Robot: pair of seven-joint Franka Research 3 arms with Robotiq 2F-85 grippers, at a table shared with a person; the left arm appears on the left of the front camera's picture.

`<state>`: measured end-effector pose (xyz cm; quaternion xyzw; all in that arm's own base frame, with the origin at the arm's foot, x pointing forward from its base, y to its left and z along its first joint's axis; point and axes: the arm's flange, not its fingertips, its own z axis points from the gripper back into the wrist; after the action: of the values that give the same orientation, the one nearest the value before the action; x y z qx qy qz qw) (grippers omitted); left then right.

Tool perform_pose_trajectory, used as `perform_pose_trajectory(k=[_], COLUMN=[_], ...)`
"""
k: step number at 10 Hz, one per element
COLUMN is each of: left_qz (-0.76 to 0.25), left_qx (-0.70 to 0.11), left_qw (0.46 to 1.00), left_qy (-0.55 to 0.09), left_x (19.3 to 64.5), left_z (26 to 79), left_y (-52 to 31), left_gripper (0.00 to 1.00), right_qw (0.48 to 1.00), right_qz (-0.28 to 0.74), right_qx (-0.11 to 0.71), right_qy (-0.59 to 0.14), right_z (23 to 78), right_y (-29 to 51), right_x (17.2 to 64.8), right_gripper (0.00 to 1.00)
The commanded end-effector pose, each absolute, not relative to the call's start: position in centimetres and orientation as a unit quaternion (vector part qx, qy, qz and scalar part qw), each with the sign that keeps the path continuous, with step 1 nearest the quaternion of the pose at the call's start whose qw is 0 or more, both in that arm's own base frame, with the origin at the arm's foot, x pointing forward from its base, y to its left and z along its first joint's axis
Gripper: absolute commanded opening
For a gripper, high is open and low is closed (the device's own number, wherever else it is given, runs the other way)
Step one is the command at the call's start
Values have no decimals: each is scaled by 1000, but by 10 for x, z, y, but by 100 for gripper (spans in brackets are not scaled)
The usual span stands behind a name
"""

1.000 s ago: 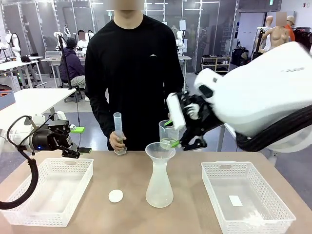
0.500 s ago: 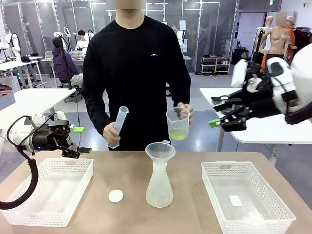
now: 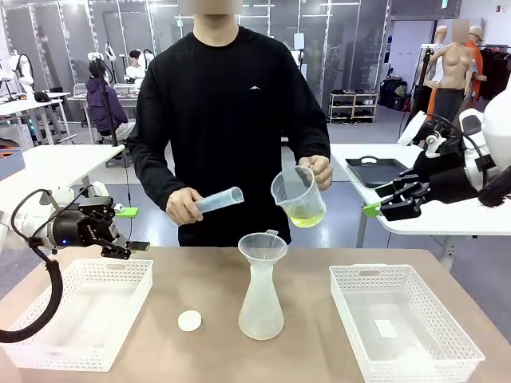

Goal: Prepare the solutions needed for the experiment.
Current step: Once the solution is in the Big flask , pick up the Plastic Funnel and place it back into the right Organizing basket.

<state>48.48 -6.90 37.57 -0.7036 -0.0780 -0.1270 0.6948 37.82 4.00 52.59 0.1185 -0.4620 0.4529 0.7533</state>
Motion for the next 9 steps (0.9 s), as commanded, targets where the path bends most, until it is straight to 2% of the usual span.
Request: perform_pose_trajectory(k=[1, 4, 5, 6, 9], left_qz=[-127, -127, -127, -127, -127], left_qx=[-708, -708, -708, -708, -708], left_qw=[689, 689, 689, 689, 689], left_qy=[-85, -85, -85, -85, -85], left_x=[485, 485, 485, 485, 485], left_z=[378, 378, 378, 378, 378], left_y=[-71, -71, -71, -71, -71], left_gripper=[100, 100, 100, 100, 100], right_qw=[740, 747, 766, 762, 776], right_qz=[456, 454, 397, 351, 226], right_qx=[120, 119, 212, 321, 463], right_qy=[-480, -471, -459, -439, -364], right_z=[532, 534, 522, 507, 485], right_y=[41, 40, 23, 7, -18], right_x=[377, 375, 395, 408, 423], right_gripper=[67, 67, 67, 67, 67])
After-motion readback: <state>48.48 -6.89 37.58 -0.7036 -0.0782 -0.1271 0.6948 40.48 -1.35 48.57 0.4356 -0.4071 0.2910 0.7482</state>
